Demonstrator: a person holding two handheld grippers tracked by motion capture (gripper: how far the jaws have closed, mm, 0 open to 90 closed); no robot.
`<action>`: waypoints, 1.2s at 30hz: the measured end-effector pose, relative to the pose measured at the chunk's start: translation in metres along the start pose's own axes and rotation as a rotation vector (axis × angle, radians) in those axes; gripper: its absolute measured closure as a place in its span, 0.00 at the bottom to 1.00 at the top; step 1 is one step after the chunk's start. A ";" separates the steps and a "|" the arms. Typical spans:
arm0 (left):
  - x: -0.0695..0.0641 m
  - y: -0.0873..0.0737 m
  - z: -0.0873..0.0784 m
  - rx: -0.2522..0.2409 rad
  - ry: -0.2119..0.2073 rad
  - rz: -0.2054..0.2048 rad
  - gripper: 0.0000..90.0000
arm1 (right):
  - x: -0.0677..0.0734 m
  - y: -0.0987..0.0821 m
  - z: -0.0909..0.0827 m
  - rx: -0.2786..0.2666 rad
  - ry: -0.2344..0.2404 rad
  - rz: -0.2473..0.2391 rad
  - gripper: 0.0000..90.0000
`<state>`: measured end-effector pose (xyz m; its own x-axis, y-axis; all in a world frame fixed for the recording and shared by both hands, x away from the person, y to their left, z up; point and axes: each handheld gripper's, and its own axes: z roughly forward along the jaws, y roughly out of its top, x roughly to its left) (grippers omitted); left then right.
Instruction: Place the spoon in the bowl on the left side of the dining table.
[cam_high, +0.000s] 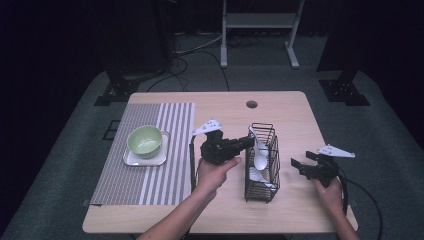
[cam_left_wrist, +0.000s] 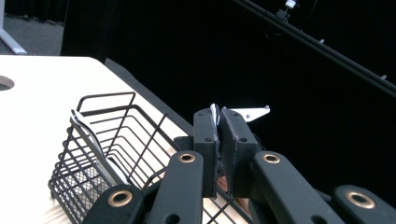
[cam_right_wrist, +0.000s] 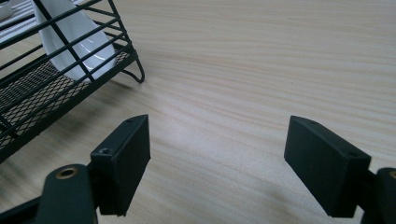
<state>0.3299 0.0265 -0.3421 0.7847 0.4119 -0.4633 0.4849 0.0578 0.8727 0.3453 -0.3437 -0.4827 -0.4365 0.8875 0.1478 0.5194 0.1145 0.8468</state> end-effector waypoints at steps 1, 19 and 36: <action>0.000 0.001 -0.001 -0.003 -0.002 -0.003 0.95 | 0.000 0.000 0.000 0.000 0.000 0.000 0.24; 0.001 0.027 -0.017 -0.080 -0.025 -0.063 0.95 | 0.002 0.000 0.001 0.012 -0.015 -0.015 0.24; 0.009 0.038 -0.042 -0.122 0.013 -0.071 0.95 | 0.004 0.001 0.003 0.026 -0.031 -0.031 0.24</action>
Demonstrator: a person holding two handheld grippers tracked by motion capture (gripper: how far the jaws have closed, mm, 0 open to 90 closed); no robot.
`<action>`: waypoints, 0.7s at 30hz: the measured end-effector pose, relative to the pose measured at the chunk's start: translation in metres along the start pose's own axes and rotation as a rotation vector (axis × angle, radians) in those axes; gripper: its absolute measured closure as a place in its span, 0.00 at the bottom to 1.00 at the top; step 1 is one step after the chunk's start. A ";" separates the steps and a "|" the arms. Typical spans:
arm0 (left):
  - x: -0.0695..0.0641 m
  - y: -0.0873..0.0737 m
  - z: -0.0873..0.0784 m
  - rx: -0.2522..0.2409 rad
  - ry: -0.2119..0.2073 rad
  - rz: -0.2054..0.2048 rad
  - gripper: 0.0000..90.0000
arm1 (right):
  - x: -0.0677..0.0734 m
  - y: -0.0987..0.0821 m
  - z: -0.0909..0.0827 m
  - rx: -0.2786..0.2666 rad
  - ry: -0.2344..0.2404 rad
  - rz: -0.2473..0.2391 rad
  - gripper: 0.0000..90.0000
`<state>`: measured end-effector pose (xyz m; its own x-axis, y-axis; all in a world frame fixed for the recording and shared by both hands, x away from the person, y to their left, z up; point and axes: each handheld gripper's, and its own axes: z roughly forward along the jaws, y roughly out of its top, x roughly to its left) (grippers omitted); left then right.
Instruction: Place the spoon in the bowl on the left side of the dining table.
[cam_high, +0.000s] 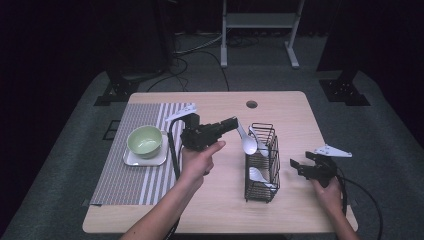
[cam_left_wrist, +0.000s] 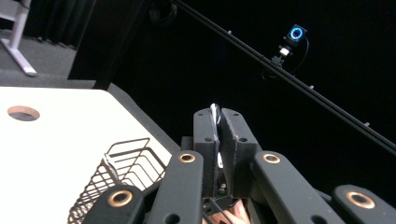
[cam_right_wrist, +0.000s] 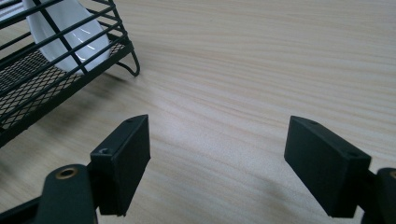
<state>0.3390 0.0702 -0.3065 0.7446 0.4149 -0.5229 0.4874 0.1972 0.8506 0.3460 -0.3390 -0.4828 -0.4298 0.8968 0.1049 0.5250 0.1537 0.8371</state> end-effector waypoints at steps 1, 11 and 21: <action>0.001 0.001 -0.001 -0.003 0.004 -0.001 0.95 | 0.000 0.000 0.000 0.000 0.000 0.000 0.24; 0.008 0.005 -0.015 -0.028 0.039 -0.009 0.95 | 0.001 0.000 0.001 0.006 -0.004 -0.008 0.24; 0.021 0.005 -0.028 -0.044 0.079 -0.023 0.95 | 0.001 0.000 0.000 0.004 -0.003 -0.006 0.24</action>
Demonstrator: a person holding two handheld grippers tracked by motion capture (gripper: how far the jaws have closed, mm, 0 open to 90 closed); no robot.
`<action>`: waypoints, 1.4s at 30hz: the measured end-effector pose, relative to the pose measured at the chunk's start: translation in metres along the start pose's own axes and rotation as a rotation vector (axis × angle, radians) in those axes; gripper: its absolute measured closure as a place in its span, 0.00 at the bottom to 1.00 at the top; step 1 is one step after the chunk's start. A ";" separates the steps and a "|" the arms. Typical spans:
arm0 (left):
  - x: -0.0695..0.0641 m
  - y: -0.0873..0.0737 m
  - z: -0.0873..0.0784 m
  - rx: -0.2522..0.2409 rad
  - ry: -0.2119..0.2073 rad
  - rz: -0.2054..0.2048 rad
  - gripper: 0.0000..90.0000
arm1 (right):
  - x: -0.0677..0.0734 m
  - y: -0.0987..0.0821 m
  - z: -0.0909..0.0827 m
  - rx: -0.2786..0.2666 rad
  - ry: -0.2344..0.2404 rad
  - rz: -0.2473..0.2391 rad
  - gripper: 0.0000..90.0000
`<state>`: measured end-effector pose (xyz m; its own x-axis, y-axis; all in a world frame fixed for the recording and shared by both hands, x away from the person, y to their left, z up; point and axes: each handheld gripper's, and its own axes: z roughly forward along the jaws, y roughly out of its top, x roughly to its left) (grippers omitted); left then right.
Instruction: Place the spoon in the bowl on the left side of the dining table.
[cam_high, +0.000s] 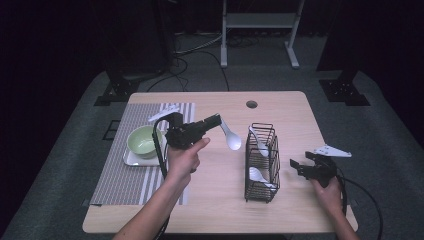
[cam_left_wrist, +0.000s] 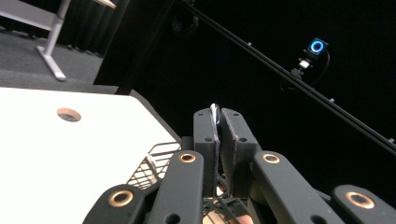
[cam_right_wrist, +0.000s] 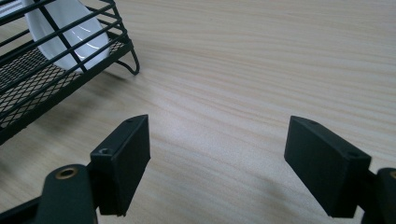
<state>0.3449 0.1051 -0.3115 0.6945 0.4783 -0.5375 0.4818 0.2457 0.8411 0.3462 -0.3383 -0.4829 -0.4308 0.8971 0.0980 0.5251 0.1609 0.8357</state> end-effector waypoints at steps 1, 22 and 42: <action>0.002 0.000 -0.002 0.002 0.004 0.001 0.95 | 0.000 0.000 0.000 0.000 0.000 0.000 0.24; 0.037 0.001 -0.035 -0.049 0.100 -0.050 0.95 | 0.000 0.000 0.001 0.006 -0.007 0.001 0.24; 0.058 0.008 -0.058 -0.097 0.168 -0.074 0.95 | 0.001 0.000 0.001 0.010 -0.010 -0.001 0.24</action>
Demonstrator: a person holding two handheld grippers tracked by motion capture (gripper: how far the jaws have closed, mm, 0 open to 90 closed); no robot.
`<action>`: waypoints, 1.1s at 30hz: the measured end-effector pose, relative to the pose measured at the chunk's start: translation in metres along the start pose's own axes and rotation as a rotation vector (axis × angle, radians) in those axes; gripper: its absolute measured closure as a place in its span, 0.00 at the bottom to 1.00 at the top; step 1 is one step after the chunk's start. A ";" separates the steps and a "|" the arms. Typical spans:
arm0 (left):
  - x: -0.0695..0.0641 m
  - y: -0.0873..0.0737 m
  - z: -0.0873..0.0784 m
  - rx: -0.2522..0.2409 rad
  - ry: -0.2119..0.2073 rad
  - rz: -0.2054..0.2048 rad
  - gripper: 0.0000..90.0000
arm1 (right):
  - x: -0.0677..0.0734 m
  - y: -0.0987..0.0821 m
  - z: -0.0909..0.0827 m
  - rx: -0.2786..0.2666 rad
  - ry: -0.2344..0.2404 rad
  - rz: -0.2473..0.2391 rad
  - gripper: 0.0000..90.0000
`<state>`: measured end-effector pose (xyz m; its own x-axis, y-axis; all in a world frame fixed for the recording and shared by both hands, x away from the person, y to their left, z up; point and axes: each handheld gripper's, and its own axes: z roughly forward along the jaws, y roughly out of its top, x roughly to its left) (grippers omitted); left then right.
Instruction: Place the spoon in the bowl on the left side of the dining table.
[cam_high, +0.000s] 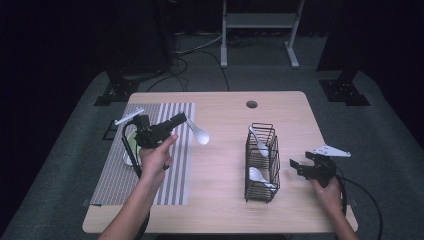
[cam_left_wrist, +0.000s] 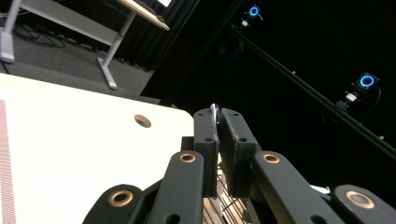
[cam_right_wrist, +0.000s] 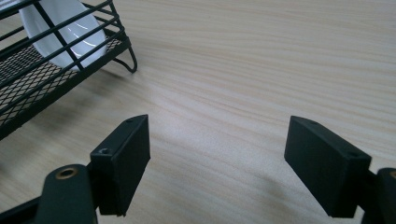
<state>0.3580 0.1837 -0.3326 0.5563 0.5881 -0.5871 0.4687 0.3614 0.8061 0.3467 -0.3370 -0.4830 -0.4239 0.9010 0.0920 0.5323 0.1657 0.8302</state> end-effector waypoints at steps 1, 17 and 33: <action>0.002 0.000 -0.001 -0.001 0.005 -0.002 0.95 | 0.000 0.000 0.000 0.000 0.000 0.000 0.24; 0.020 0.009 -0.016 -0.040 0.047 -0.024 0.95 | 0.000 0.000 0.001 0.004 -0.005 -0.003 0.24; 0.038 0.017 -0.035 -0.087 0.096 -0.032 0.95 | 0.000 0.000 0.001 0.008 -0.005 -0.002 0.24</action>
<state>0.3629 0.2368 -0.3388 0.4718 0.6402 -0.6063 0.4213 0.4404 0.7928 0.3472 -0.3364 -0.4831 -0.4209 0.9029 0.0877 0.5371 0.1702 0.8262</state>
